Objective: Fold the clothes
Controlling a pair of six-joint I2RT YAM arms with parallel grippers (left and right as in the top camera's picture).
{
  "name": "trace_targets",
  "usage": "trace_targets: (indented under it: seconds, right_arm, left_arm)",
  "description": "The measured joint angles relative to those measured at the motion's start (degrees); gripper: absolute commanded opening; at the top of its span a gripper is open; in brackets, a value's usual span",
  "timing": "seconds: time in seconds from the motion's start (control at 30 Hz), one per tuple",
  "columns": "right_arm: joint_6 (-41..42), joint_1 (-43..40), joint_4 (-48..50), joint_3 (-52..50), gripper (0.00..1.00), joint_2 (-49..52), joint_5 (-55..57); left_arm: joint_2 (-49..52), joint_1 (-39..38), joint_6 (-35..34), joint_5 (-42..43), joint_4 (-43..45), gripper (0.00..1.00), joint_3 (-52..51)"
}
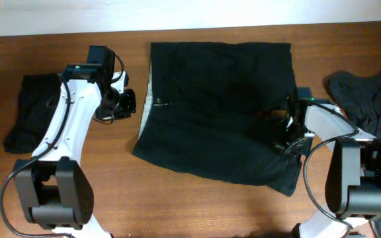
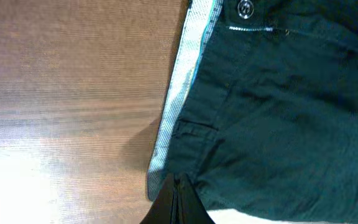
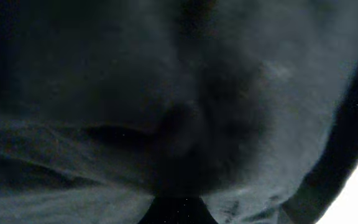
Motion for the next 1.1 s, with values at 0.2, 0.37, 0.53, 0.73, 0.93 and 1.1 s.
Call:
trace_targets:
  seconds: [0.2, 0.37, 0.53, 0.73, 0.93, 1.1]
  right_arm:
    - [-3.8, -3.1, -1.0, 4.1, 0.07, 0.7, -0.2]
    - [-6.6, -3.3, -9.3, 13.2, 0.21, 1.0, -4.7]
    - [-7.5, -3.6, -15.6, 23.5, 0.8, 1.0, -6.3]
    - [-8.3, -6.4, -16.5, 29.3, 0.99, 1.0, -6.5]
    - [-8.3, -7.8, -16.9, 29.3, 0.99, 1.0, -6.5]
    - [-8.3, -7.8, -16.9, 29.3, 0.99, 1.0, -6.5]
  left_arm:
    - [-0.1, -1.0, 0.0, -0.2, -2.3, 0.01, 0.0]
    - [-0.1, -1.2, 0.0, 0.8, 4.8, 0.0, -0.4]
    - [-0.1, -2.1, -0.1, 3.5, 18.3, 0.0, -3.4]
    - [1.0, -6.1, -0.2, 5.4, 29.3, 0.0, -5.7]
    - [6.5, -8.5, -0.1, 4.3, 33.4, 0.17, -5.8]
    - [9.0, -7.9, -0.5, 1.9, 33.3, 0.35, -6.3]
